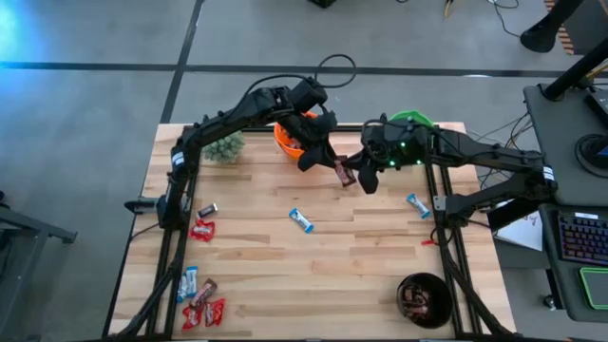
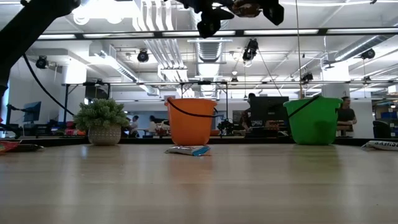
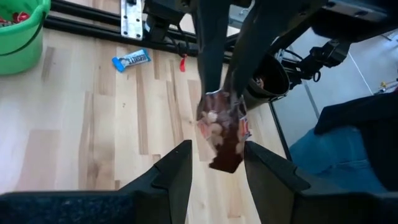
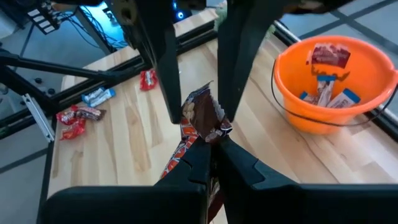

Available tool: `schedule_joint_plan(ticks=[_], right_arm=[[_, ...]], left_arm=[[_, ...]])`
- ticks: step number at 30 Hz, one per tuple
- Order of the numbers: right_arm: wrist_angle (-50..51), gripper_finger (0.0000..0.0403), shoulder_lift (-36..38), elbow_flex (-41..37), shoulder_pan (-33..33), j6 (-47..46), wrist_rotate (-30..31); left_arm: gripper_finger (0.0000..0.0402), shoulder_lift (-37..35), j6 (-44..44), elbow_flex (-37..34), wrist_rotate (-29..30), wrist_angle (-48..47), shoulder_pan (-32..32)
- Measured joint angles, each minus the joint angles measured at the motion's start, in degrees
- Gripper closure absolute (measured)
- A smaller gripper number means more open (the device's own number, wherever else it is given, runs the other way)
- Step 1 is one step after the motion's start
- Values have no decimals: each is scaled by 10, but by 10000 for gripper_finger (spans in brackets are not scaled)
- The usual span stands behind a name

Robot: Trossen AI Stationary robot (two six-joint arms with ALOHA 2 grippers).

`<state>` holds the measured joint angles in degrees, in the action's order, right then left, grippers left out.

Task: Organize candy in baskets
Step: Put the brown chocolate bar into the black bucket

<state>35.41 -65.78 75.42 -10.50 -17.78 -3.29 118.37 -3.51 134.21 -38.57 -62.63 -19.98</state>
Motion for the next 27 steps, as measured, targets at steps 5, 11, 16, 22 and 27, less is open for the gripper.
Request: schedule_joint_plan(ticks=[5,11,16,22,27], right_arm=[[-1,391,-1,8,0,7,1],[-1,391,-11,10,0,9,-1],[-3,391,-12,10,0,10,1],[-6,391,-11,10,0,12,3],[-6,391,-11,10,0,13,3]], left_arm=[[274,0,0,0,0,14,0],[274,0,0,1,0,26,0],[276,0,-3,1,0,22,0],[316,0,-16,1,0,21,0],[376,0,-19,1,0,21,0]])
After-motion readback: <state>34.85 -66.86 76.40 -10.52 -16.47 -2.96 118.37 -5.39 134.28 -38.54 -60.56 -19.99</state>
